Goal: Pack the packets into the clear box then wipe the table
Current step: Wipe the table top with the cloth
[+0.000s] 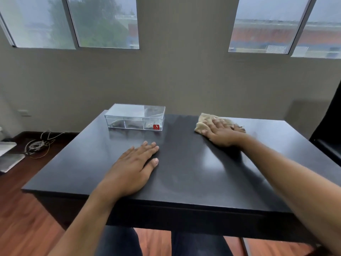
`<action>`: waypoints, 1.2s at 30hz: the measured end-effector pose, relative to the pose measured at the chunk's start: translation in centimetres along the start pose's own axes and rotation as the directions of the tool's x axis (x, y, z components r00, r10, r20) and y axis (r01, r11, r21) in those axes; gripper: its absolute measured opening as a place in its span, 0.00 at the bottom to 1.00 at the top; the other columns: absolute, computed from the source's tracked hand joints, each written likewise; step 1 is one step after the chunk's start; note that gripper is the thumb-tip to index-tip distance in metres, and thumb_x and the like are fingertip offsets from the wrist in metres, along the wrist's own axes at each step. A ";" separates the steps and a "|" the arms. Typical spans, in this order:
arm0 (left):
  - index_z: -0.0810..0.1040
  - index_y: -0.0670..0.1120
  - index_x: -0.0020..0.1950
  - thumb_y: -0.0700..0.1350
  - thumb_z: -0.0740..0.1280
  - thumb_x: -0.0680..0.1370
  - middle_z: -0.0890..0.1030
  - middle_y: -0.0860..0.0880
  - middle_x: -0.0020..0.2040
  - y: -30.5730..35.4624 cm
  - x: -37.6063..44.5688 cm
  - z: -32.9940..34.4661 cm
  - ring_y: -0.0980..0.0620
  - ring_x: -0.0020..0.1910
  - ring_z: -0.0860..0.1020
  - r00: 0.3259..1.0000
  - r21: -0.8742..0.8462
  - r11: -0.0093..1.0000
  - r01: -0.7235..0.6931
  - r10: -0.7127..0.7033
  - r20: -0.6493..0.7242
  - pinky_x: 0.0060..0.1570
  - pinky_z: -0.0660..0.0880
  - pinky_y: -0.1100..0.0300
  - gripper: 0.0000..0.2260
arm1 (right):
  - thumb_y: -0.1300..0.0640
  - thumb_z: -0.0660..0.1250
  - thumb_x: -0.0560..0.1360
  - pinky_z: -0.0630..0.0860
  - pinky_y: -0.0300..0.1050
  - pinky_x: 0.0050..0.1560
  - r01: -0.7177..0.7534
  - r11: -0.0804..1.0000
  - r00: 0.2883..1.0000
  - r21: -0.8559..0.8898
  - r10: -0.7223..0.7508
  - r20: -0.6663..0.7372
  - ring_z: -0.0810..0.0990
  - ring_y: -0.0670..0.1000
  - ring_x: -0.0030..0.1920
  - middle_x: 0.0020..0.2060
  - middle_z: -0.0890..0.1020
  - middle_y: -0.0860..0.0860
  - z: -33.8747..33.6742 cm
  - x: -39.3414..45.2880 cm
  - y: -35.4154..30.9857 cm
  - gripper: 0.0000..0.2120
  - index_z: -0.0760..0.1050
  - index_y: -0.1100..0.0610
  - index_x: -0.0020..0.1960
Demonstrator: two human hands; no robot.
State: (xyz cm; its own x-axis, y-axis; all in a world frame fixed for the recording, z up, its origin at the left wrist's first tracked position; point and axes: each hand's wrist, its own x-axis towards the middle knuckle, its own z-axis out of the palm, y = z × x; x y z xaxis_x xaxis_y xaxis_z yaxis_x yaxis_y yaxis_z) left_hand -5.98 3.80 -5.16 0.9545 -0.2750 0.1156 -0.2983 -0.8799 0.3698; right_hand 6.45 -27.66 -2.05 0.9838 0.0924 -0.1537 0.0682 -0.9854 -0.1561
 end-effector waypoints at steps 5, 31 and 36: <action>0.58 0.59 0.81 0.56 0.52 0.86 0.55 0.64 0.81 0.0 0.2 0.0 0.65 0.80 0.47 1.000 0.000 1.000 0.016 -0.016 -0.001 0.79 0.42 0.59 0.22 | 0.29 0.40 0.80 0.35 0.64 0.78 0.274 0.957 0.961 -0.094 -0.276 -0.008 0.38 0.48 0.82 0.83 0.41 0.43 3.3 -4.9 -4.7 0.31 0.40 0.34 0.81; 0.58 0.64 0.80 0.53 0.50 0.86 0.53 0.67 0.81 0.8 -0.3 -0.3 0.68 0.79 0.45 0.995 0.008 0.995 0.097 -0.096 -0.027 0.79 0.39 0.58 0.21 | 0.21 0.43 0.73 0.34 0.61 0.77 0.244 0.969 0.969 -0.044 -0.245 -0.013 0.39 0.47 0.82 0.82 0.44 0.38 1.1 -0.9 -1.7 0.36 0.43 0.29 0.79; 0.56 0.64 0.80 0.54 0.50 0.86 0.52 0.66 0.81 0.8 -0.2 -0.2 0.66 0.80 0.45 0.994 0.029 0.994 0.102 -0.101 -0.029 0.79 0.39 0.57 0.22 | 0.28 0.49 0.79 0.32 0.51 0.77 0.550 0.835 0.835 -0.019 -0.550 0.033 0.36 0.37 0.80 0.80 0.44 0.31 2.3 -11.1 -1.0 0.28 0.45 0.25 0.77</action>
State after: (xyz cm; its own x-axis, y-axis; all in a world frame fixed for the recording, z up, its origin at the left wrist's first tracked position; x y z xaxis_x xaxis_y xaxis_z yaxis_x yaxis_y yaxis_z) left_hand -6.40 3.25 -4.73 0.9794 -0.1728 0.1044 -0.1990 -0.9142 0.3531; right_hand -4.97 -27.38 -2.46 0.7782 0.6236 -0.0745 0.6016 -0.7743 -0.1966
